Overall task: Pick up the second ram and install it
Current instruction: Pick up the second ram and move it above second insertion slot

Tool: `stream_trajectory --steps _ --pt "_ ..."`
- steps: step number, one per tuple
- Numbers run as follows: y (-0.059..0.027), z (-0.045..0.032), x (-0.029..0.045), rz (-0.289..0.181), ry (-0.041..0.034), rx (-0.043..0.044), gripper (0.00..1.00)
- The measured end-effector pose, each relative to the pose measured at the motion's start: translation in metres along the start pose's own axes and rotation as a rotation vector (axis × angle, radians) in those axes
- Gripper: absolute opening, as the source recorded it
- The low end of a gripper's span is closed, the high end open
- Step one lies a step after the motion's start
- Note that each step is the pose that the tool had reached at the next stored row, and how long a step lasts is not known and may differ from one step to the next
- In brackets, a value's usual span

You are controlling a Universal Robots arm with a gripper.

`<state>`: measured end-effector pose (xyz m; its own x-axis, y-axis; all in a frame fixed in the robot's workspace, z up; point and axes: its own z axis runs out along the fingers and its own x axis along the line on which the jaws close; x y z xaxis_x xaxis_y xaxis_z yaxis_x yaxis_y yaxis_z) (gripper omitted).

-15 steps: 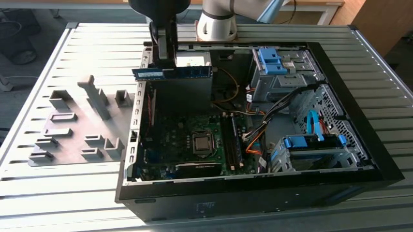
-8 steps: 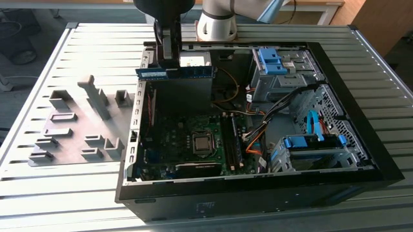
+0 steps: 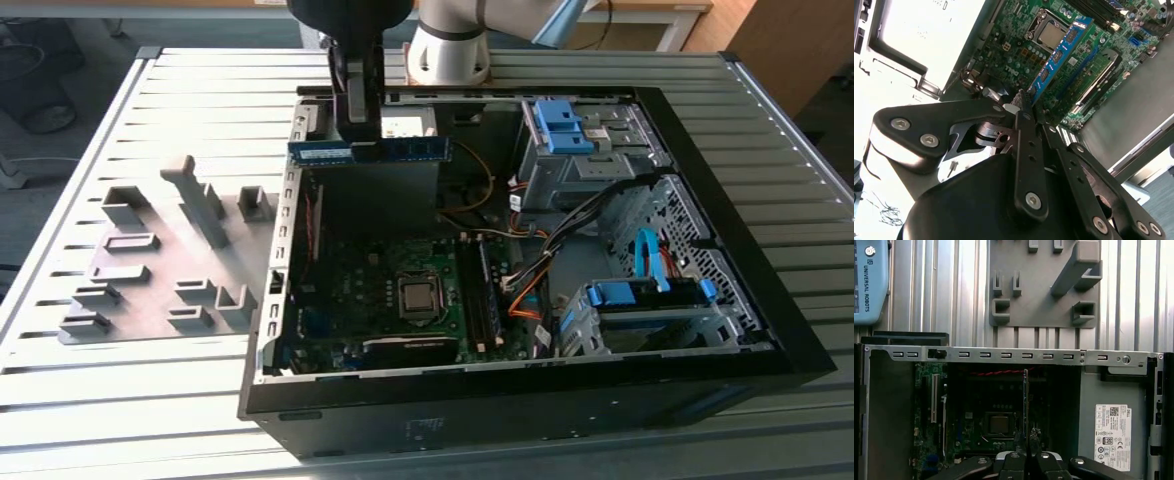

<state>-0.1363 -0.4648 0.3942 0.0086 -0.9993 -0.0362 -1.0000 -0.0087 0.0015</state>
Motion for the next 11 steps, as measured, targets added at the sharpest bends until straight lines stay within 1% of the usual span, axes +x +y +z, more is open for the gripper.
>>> stream_trajectory --steps 11 --pt "-0.0076 0.0 0.0 0.0 0.0001 -0.0001 0.14"
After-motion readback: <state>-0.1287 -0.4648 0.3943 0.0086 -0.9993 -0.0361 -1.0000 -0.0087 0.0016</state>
